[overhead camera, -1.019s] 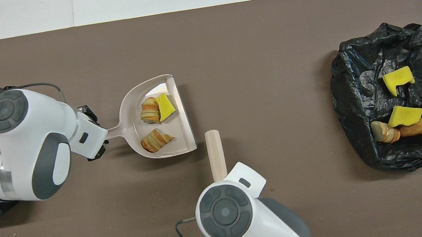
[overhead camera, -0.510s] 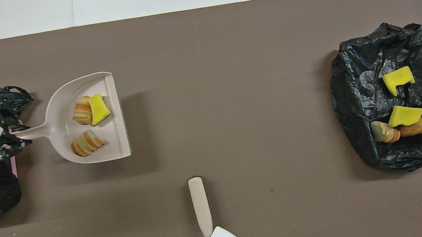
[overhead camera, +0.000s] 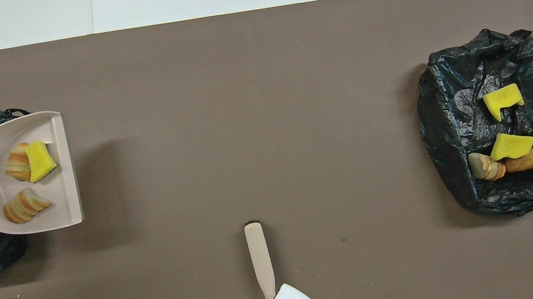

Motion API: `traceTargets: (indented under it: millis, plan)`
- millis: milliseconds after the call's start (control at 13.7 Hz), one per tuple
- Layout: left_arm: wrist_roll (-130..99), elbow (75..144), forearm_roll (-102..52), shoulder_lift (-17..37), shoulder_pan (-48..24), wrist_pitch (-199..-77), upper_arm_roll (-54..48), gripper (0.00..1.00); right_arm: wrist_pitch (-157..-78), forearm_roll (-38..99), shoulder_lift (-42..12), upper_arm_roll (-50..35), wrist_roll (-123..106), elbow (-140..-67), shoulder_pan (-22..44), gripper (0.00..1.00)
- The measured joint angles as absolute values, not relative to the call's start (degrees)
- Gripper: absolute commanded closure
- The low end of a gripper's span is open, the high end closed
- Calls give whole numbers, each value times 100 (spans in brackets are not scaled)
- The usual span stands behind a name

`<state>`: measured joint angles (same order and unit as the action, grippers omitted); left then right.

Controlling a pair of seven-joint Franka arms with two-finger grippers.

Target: Sweep and dump trash in bin

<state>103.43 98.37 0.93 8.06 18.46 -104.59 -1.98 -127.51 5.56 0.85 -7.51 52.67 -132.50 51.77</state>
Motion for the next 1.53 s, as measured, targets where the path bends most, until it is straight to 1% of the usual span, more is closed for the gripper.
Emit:
traceTargets:
  millis: [73,291,583,801,1019,1165,1311,1529]
  plan:
    - [10409,9816,248,808,2010,-10462,-196,100,-12755,556,84,-749,5224,-13243,5135,0]
    - [10449,9678,853,858,2372,-10519,-195,100,-12828,556,65,-742,5152,-12988,4873,0]
    - [10435,9387,1911,1037,2529,-11096,-182,100,-12804,549,72,-689,5003,-12273,3813,0]
    - [10047,9375,2846,1094,2517,-11332,-181,100,-12799,513,73,-667,4887,-11834,3006,0]
    - [9269,9406,3942,1108,2324,-11331,-237,100,-12776,489,72,-645,3952,-11544,2131,0]
    - [8909,9411,4618,1107,2059,-11280,-246,100,-12400,455,71,-635,3420,-11252,1550,0]
    - [8669,9400,5272,1100,1833,-11242,-248,100,-11662,240,79,-627,2924,-10770,1131,0]
    - [8570,9326,5708,1040,1672,-11013,-248,100,-10663,-32,105,-471,2369,-10039,822,0]
